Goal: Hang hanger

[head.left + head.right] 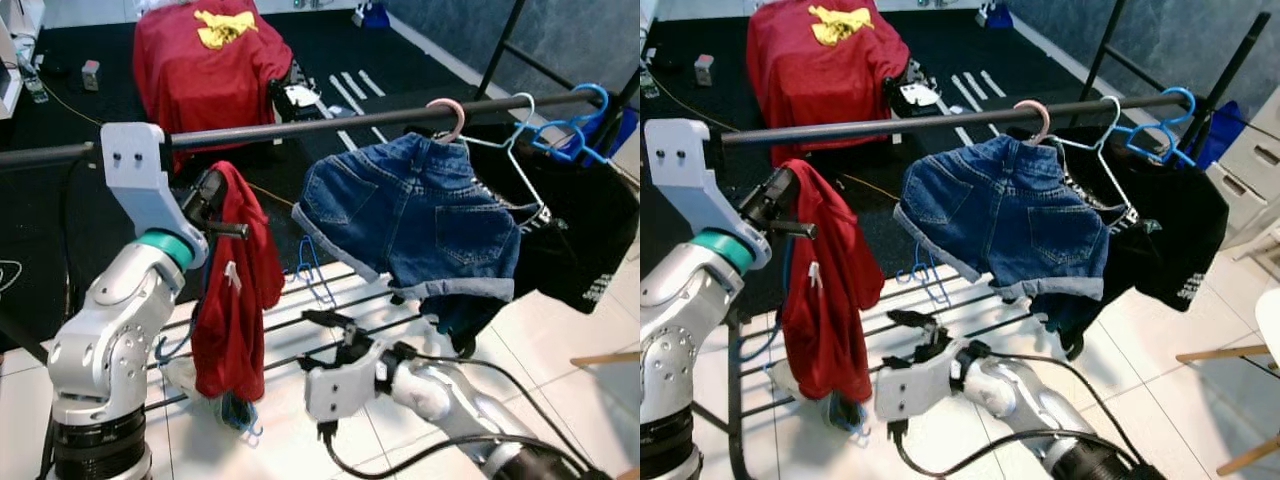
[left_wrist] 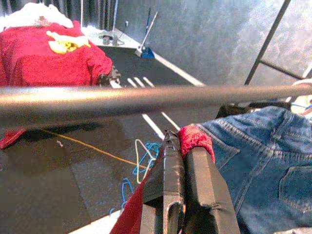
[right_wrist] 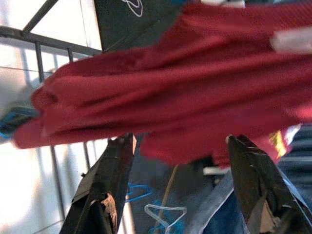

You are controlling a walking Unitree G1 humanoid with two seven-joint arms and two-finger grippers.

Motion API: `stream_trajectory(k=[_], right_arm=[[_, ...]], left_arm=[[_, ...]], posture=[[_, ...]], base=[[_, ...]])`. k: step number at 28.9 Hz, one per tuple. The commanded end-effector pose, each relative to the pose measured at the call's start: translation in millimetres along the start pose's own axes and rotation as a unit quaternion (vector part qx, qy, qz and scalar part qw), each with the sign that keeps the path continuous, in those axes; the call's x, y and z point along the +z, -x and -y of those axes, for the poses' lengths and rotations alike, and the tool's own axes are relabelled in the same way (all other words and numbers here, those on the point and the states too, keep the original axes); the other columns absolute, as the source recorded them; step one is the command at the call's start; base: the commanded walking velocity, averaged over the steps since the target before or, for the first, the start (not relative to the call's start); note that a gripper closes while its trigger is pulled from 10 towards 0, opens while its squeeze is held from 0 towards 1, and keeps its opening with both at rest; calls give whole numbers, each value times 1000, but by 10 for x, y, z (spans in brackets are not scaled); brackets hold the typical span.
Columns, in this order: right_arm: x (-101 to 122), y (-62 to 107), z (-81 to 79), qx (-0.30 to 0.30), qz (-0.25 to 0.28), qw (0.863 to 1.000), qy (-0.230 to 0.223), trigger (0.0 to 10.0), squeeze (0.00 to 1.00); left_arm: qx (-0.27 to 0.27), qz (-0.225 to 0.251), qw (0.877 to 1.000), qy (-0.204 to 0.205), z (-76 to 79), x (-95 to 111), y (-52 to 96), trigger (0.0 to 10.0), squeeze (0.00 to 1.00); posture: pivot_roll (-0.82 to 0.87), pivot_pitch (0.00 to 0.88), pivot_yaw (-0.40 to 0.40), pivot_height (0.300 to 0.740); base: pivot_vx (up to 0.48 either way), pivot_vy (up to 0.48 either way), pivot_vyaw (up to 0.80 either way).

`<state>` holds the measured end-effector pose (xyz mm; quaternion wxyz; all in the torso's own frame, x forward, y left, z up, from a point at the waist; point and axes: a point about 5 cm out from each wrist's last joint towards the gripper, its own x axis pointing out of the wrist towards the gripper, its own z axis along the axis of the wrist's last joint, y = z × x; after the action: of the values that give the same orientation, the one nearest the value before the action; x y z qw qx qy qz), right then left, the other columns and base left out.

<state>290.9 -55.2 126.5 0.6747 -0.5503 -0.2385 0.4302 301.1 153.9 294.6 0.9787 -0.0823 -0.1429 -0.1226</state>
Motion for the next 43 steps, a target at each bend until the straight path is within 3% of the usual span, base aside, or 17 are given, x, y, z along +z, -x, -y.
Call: stream_trajectory(k=[1,2,5,7,15,19,22,24,29,33,35,37,43], right_arm=[[21,-4,-78,10,7,1000,13,10000,0],[61,-55,-62,-8,23,999,36,10000,0],[105,-94,-63,-21,39,998,47,10000,0],[175,-146,-34,-68,73,993,65,10000,0],[126,-275,45,-105,76,988,83,10000,0],[196,-390,-112,-45,112,990,73,10000,0],[217,-400,-169,-30,120,990,70,10000,0],[249,-401,-300,0,131,989,67,10000,0],[265,-410,-366,0,144,986,79,10000,0],[226,-485,-269,-49,129,983,121,10000,0],[226,-485,-269,-49,129,983,121,10000,0],[134,-566,-15,-121,99,975,159,10000,0],[133,-619,247,-185,102,963,167,10000,0]], left_arm=[[-10,9,1000,6,46,33,-4,0,0],[-13,13,1000,8,63,52,-17,0,0],[-15,16,1000,12,81,67,-28,0,0],[-21,21,999,17,117,98,-41,0,0],[-41,26,999,23,192,140,-44,0,0],[-53,40,997,29,245,223,-60,0,0],[-55,44,997,29,250,245,-64,0,0],[-55,53,997,31,254,296,-73,0,0],[-55,59,996,34,263,328,-79,0,0],[-59,63,996,37,290,353,-79,0,0],[-59,63,996,37,290,353,-79,0,0],[-66,66,995,41,312,379,-69,0,0],[-72,68,994,44,330,400,-57,0,0]], posture=[[-80,155,40,740],[-79,155,40,740],[-76,153,40,740],[-73,150,43,740],[-63,141,44,740],[-54,135,41,740],[-50,135,39,740],[-43,133,34,740],[-39,132,32,740],[-38,131,32,740],[-38,131,32,740],[-36,132,33,740],[-32,135,32,740]], base=[[0,0,0],[0,0,0],[0,0,0],[0,0,0],[0,0,0],[0,0,0],[0,0,0],[0,0,0],[0,0,0],[0,0,0],[0,0,0],[0,0,0],[0,0,0]])
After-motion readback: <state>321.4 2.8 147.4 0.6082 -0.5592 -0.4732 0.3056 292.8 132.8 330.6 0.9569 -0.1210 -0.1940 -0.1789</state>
